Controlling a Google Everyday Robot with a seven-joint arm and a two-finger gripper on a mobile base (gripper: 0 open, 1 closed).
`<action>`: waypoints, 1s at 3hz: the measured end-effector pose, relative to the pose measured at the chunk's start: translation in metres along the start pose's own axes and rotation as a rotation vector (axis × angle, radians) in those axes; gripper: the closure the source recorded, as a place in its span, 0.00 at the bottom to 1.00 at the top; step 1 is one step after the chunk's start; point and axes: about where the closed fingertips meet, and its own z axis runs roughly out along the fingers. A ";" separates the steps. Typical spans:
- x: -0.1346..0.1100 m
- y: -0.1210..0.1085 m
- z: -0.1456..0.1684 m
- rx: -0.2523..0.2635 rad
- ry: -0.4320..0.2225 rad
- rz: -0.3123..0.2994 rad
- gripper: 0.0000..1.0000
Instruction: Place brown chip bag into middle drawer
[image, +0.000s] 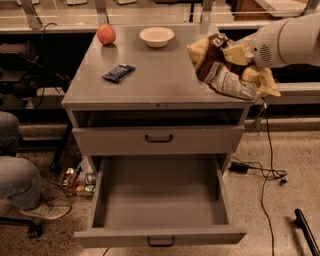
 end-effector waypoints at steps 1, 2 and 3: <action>0.027 0.040 -0.037 -0.083 0.062 0.007 1.00; 0.081 0.101 -0.056 -0.234 0.209 0.010 1.00; 0.121 0.141 -0.055 -0.366 0.324 0.009 1.00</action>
Offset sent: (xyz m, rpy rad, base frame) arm -0.1864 0.0261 -0.1127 -0.0988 0.4467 0.2363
